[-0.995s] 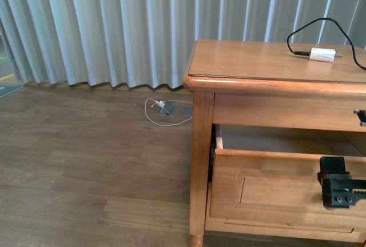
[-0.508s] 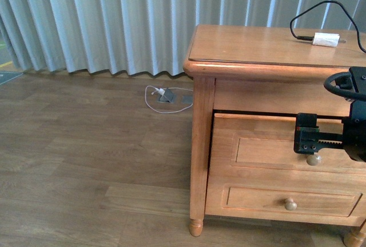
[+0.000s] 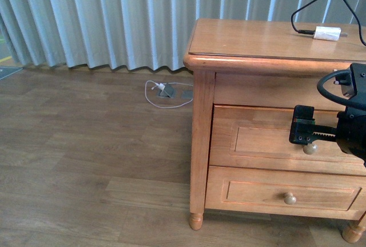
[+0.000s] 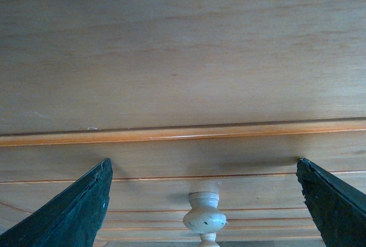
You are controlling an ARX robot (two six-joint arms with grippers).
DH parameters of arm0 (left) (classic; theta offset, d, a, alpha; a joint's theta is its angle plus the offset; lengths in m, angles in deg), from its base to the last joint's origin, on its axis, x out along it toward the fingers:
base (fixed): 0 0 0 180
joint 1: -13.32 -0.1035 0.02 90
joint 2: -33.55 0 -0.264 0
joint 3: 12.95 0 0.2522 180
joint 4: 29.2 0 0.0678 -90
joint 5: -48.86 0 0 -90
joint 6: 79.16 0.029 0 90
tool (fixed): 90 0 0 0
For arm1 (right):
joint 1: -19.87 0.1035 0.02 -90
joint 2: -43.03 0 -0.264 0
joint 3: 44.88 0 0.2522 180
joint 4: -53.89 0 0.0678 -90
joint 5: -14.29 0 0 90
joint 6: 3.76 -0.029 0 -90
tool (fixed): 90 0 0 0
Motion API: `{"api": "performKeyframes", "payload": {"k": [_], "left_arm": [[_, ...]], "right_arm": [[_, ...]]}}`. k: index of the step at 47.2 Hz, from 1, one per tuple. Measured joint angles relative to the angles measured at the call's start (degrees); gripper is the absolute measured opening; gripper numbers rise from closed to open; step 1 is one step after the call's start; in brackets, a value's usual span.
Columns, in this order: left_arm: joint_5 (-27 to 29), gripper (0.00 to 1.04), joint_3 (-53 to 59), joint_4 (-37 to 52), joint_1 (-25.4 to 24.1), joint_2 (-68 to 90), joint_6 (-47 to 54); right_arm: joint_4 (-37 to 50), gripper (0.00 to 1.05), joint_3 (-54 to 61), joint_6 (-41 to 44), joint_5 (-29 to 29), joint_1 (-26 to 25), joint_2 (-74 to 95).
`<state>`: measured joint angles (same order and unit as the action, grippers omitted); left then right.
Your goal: Place pink marker in drawer with both arms
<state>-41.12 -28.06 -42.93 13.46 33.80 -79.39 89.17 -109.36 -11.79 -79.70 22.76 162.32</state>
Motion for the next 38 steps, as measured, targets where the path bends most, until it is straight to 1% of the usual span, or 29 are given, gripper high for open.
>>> {"api": "performKeyframes", "payload": {"k": [18, 30, 36, 38], "left_arm": [[0.0, 0.99, 0.0, 0.0, 0.0, 0.0, 0.0], [0.0, 0.99, 0.0, 0.0, 0.0, 0.0, 0.0], [0.0, 0.99, 0.0, 0.0, 0.0, 0.0, 0.0], [0.0, 0.99, 0.0, 0.0, 0.0, 0.0, 0.0]], "right_arm": [[-0.3, 0.96, -1.7, 0.1, 0.4, -0.6, 1.1], [-0.2, 0.96, 1.3, 0.7, 1.7, -1.7, -1.7], [0.1, 0.96, 5.1, 0.7, 4.2, -2.5, -5.9], [0.2, 0.96, 7.6, 0.9, 5.8, -3.1, -8.8]]}}
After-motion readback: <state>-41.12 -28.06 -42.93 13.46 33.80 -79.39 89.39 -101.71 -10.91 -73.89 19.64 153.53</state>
